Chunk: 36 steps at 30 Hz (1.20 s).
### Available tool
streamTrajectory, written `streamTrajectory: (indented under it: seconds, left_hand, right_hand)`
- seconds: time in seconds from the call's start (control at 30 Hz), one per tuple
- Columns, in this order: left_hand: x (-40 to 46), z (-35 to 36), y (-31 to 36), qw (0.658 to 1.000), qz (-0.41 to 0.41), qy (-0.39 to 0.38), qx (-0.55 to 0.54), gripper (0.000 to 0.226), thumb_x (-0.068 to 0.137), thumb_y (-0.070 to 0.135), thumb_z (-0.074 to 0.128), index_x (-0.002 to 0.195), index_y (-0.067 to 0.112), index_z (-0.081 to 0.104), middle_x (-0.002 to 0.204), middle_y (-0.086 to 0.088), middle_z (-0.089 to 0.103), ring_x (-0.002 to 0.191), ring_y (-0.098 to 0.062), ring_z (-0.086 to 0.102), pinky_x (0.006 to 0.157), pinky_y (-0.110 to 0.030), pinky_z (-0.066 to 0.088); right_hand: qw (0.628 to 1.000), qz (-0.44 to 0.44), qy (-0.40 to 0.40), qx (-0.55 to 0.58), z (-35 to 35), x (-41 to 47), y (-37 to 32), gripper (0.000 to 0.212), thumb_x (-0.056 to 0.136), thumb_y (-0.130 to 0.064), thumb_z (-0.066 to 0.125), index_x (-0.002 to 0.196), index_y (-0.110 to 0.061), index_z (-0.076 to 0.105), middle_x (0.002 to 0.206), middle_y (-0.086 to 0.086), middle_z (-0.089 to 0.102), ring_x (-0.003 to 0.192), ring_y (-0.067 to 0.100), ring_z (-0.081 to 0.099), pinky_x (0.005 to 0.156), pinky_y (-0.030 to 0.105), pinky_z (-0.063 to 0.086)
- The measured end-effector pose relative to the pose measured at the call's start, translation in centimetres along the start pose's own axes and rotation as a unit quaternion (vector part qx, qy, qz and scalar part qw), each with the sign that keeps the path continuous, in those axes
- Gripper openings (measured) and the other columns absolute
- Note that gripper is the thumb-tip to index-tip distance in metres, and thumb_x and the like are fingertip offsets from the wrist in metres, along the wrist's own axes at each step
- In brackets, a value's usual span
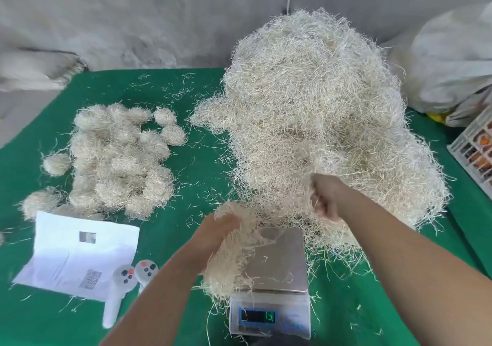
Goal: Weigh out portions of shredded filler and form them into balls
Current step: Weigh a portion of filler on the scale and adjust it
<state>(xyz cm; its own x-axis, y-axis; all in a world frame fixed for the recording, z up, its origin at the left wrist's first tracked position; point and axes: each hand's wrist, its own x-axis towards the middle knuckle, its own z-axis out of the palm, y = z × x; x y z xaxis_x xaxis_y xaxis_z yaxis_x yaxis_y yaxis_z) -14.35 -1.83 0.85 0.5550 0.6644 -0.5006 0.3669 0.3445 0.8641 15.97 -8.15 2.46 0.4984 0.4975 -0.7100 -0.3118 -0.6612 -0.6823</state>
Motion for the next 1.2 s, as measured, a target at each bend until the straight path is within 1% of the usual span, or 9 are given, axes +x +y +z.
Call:
streamTrajectory:
  seconds: [0.13,0.3,0.43,0.6,0.7,0.83,1.0,1.1,1.2]
  left_hand:
    - [0.3,-1.9,-0.4,0.995,-0.041,0.077,-0.053,0.022,0.099,0.026,0.060,0.114,0.012,0.069,0.118,-0.014,0.072,0.113,-0.033,0.067,0.107,-0.054,0.048]
    - [1.8,0.5,2.3,0.976,-0.044,0.116,-0.180,0.015,0.099,0.033,0.060,0.106,0.022,0.066,0.099,-0.006,0.078,0.096,-0.026,0.076,0.075,-0.042,0.062]
    - [3.4,2.0,5.4,0.942,-0.042,0.083,-0.321,0.037,0.092,0.035,0.063,0.118,0.009,0.066,0.116,-0.017,0.069,0.103,-0.035,0.068,0.078,-0.051,0.061]
    - [4.9,3.1,7.8,0.912,-0.031,0.070,-0.403,0.048,0.097,0.043,0.059,0.129,0.008,0.064,0.118,-0.009,0.057,0.105,-0.031,0.053,0.105,-0.055,0.044]
    - [5.2,3.9,8.9,0.890,0.000,0.073,-0.449,0.041,0.099,0.046,0.054,0.097,0.008,0.067,0.091,-0.012,0.058,0.080,-0.024,0.060,0.083,-0.044,0.058]
    - [5.2,6.3,9.9,0.855,0.034,0.082,-0.511,0.044,0.105,0.052,0.048,0.108,0.014,0.070,0.104,-0.013,0.076,0.094,-0.024,0.076,0.078,-0.043,0.062]
    - [2.1,11.5,8.0,0.976,0.014,0.140,-0.166,0.081,0.084,0.078,0.041,0.143,0.024,0.051,0.142,-0.014,0.055,0.133,-0.038,0.054,0.110,-0.061,0.043]
    - [1.3,10.6,7.5,0.991,0.069,0.109,-0.018,0.075,0.071,0.076,0.047,0.131,0.032,0.046,0.136,-0.001,0.046,0.126,-0.021,0.051,0.107,-0.045,0.042]
    - [0.9,8.5,7.0,0.984,0.132,0.087,-0.088,0.033,0.082,0.055,0.061,0.102,0.030,0.067,0.105,0.006,0.069,0.098,-0.005,0.068,0.085,-0.029,0.047]
  right_hand:
    - [0.992,-0.045,0.066,0.100,-3.2,2.0,-3.5,0.023,0.107,-0.029,0.053,0.094,-0.011,0.055,0.075,0.002,0.052,0.058,0.013,0.045,0.049,0.028,0.042]
    - [0.908,-0.151,-0.093,-0.379,-2.4,0.8,-7.1,0.096,0.092,-0.030,0.079,0.162,-0.030,0.014,0.148,0.025,0.046,0.106,0.035,0.069,0.090,0.046,0.060]
    - [0.780,-0.196,-0.033,-0.593,-3.3,-1.7,-9.9,0.071,0.100,-0.048,0.062,0.161,-0.029,0.030,0.169,0.007,0.027,0.145,0.035,0.043,0.121,0.057,0.030]
    - [0.851,-0.236,0.048,-0.466,-8.0,-5.2,-12.1,0.057,0.098,-0.056,0.061,0.149,-0.039,0.044,0.149,0.012,0.055,0.112,0.028,0.064,0.112,0.059,0.042]
    - [0.856,-0.326,0.107,-0.387,-4.6,-6.9,-9.4,0.059,0.097,-0.061,0.057,0.149,-0.036,0.043,0.130,0.001,0.064,0.103,0.018,0.066,0.098,0.049,0.055]
    - [0.958,-0.242,-0.098,-0.122,5.0,-9.8,-3.0,0.085,0.086,-0.078,0.048,0.159,-0.043,0.024,0.154,-0.006,0.050,0.131,0.023,0.057,0.102,0.046,0.049]
    - [0.957,-0.158,-0.151,0.191,8.8,-10.0,-0.7,0.044,0.094,-0.062,0.062,0.115,-0.025,0.073,0.110,0.011,0.078,0.101,0.026,0.077,0.088,0.045,0.060]
    - [0.965,-0.153,-0.031,0.212,7.0,-8.7,-0.9,0.023,0.096,-0.020,0.065,0.114,-0.006,0.069,0.093,0.018,0.075,0.074,0.025,0.074,0.060,0.035,0.058]
    - [0.960,-0.143,0.022,0.240,6.0,-8.8,-0.7,0.058,0.093,-0.024,0.074,0.141,-0.004,0.051,0.108,0.016,0.076,0.095,0.033,0.075,0.084,0.050,0.062]
